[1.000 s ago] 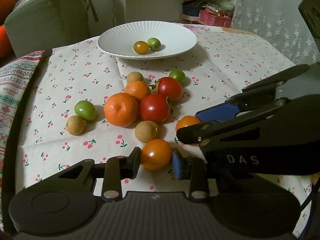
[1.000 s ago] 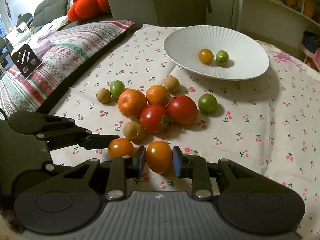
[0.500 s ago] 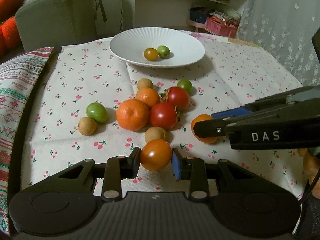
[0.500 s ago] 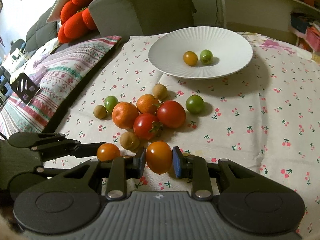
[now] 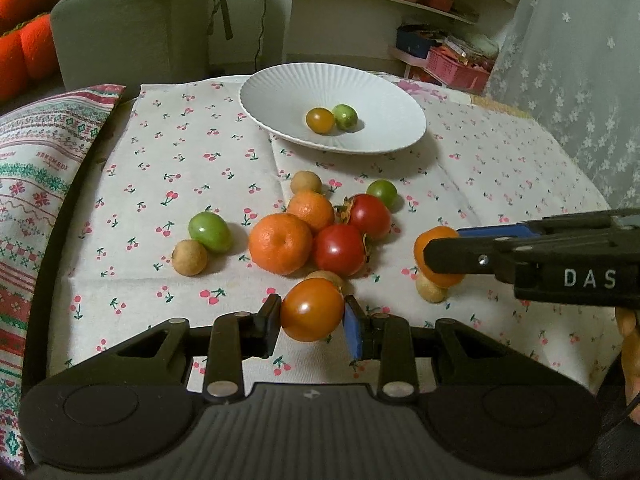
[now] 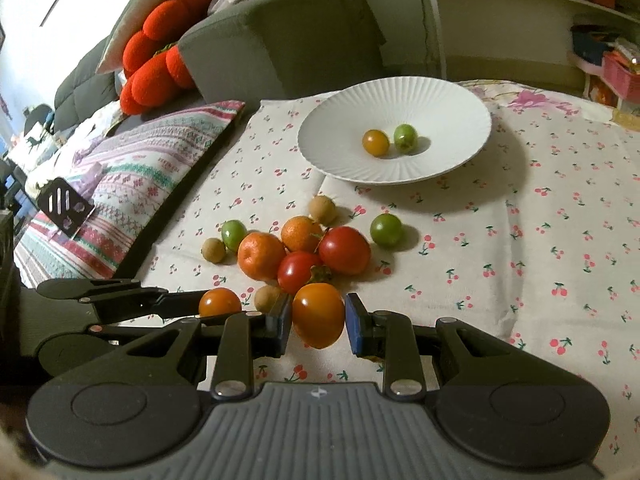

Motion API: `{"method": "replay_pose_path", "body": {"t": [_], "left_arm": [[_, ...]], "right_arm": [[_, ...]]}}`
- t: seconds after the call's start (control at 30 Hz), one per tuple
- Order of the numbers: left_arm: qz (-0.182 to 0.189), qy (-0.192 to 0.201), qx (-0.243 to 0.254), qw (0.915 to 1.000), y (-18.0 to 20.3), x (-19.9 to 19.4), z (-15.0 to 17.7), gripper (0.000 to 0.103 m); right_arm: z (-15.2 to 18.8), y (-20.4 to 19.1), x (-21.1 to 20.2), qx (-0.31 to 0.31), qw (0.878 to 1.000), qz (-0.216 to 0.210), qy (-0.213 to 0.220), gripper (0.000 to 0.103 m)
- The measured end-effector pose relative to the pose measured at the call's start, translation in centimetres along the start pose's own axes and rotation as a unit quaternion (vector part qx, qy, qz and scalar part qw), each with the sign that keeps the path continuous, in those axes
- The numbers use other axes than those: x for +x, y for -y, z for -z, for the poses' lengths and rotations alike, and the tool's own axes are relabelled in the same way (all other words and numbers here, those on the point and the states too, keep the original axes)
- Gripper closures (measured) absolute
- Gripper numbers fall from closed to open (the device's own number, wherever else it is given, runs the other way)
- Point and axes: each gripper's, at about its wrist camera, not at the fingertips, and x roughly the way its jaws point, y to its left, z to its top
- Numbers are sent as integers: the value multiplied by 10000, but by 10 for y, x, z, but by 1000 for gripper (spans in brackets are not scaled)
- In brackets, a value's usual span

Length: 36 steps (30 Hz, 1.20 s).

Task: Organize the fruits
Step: 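Carry both orange tomatoes over the white plate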

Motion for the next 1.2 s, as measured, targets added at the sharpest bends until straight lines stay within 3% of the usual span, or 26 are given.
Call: {"method": "replay_pose_path", "body": {"t": [0.37, 0.83, 1.2], "left_arm": [[-84, 198, -43, 9998, -8, -5, -21, 70], [-78, 293, -247, 9992, -14, 6, -58, 70], [-6, 524, 121, 9986, 2, 27, -98, 70]], "right_arm": [[-18, 27, -14, 314, 9984, 309, 363, 78], [-47, 46, -9, 478, 9968, 295, 575, 78], [-77, 69, 7, 800, 9942, 267, 669, 78]]}}
